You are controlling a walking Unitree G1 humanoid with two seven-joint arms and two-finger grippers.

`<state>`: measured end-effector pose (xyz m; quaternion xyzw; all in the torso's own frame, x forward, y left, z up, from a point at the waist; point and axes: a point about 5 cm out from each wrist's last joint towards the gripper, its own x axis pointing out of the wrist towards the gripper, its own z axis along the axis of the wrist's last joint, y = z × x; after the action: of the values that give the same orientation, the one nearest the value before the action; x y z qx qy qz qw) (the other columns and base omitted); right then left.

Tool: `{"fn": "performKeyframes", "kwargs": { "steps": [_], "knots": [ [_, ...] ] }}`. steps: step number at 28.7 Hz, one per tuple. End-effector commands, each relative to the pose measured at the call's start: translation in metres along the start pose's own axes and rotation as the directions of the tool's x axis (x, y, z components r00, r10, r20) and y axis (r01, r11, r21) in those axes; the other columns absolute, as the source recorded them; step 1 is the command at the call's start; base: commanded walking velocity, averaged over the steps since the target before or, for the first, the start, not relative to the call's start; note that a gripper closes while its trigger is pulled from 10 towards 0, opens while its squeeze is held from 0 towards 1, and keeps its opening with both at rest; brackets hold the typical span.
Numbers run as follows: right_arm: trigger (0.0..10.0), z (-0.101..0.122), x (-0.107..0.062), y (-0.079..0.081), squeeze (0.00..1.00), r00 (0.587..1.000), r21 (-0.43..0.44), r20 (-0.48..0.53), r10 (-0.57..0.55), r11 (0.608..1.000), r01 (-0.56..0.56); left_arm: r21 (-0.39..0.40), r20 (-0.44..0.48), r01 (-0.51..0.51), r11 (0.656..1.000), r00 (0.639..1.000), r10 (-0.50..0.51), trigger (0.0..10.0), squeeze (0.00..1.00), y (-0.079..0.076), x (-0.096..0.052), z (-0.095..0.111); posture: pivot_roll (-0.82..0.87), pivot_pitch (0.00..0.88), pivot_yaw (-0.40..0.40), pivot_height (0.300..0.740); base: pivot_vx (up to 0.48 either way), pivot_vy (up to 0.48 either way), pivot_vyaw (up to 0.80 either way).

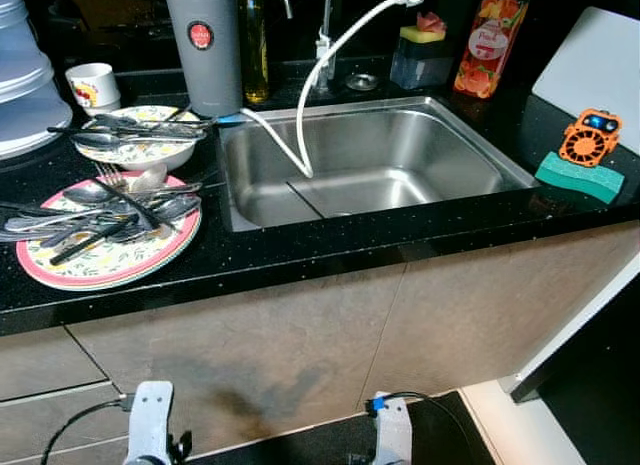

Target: Kitchen organization

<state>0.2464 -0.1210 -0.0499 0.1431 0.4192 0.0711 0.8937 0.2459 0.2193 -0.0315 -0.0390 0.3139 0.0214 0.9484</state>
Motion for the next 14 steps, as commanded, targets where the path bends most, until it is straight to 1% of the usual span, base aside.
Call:
{"fn": "performKeyframes", "kwargs": {
  "steps": [1, 3, 7, 8, 12, 14],
  "knots": [
    [10.0, -0.005, -0.001, -0.004, 0.00, 1.000, -0.005, -0.012, 0.006, 1.000, -0.006, -0.024, -0.034, 0.014, 1.000, 0.999, -0.015, 10.0, 0.00, 0.002, -0.001, -0.006, 0.04, 0.157, 0.054, 0.740, 0.000, 0.000, 0.00],
    [10.0, -0.003, -0.002, -0.005, 0.00, 1.000, 0.006, -0.001, 0.005, 1.000, -0.005, -0.009, -0.049, 0.036, 0.999, 0.998, -0.037, 10.0, 0.00, -0.001, 0.000, -0.007, 0.04, 0.156, 0.050, 0.740, 0.000, 0.000, 0.00],
    [10.0, -0.002, -0.001, -0.004, 0.00, 1.000, 0.014, 0.006, 0.008, 1.000, -0.008, -0.002, -0.053, 0.039, 0.999, 0.998, -0.039, 10.0, 0.00, -0.002, 0.000, -0.008, 0.03, 0.155, 0.046, 0.740, 0.000, 0.000, 0.00],
    [10.0, 0.001, -0.001, -0.001, 0.00, 1.000, 0.000, 0.012, 0.017, 1.000, -0.017, -0.005, -0.052, 0.040, 0.999, 0.998, -0.041, 10.0, 0.00, -0.003, 0.000, -0.007, 0.03, 0.155, 0.047, 0.740, 0.000, 0.000, 0.00],
    [10.0, 0.003, 0.001, 0.003, 0.00, 1.000, -0.002, 0.016, 0.025, 1.000, -0.025, -0.002, -0.047, 0.049, 0.999, 0.998, -0.049, 10.0, 0.00, -0.004, 0.001, -0.006, 0.03, 0.154, 0.046, 0.740, 0.000, 0.000, 0.00],
    [10.0, 0.005, 0.002, 0.008, 0.00, 0.999, -0.014, 0.018, 0.048, 0.999, -0.047, -0.005, -0.047, 0.051, 0.999, 0.998, -0.052, 10.0, 0.00, -0.004, 0.000, -0.007, 0.03, 0.148, 0.044, 0.740, 0.000, 0.000, 0.00]
  ]
}}
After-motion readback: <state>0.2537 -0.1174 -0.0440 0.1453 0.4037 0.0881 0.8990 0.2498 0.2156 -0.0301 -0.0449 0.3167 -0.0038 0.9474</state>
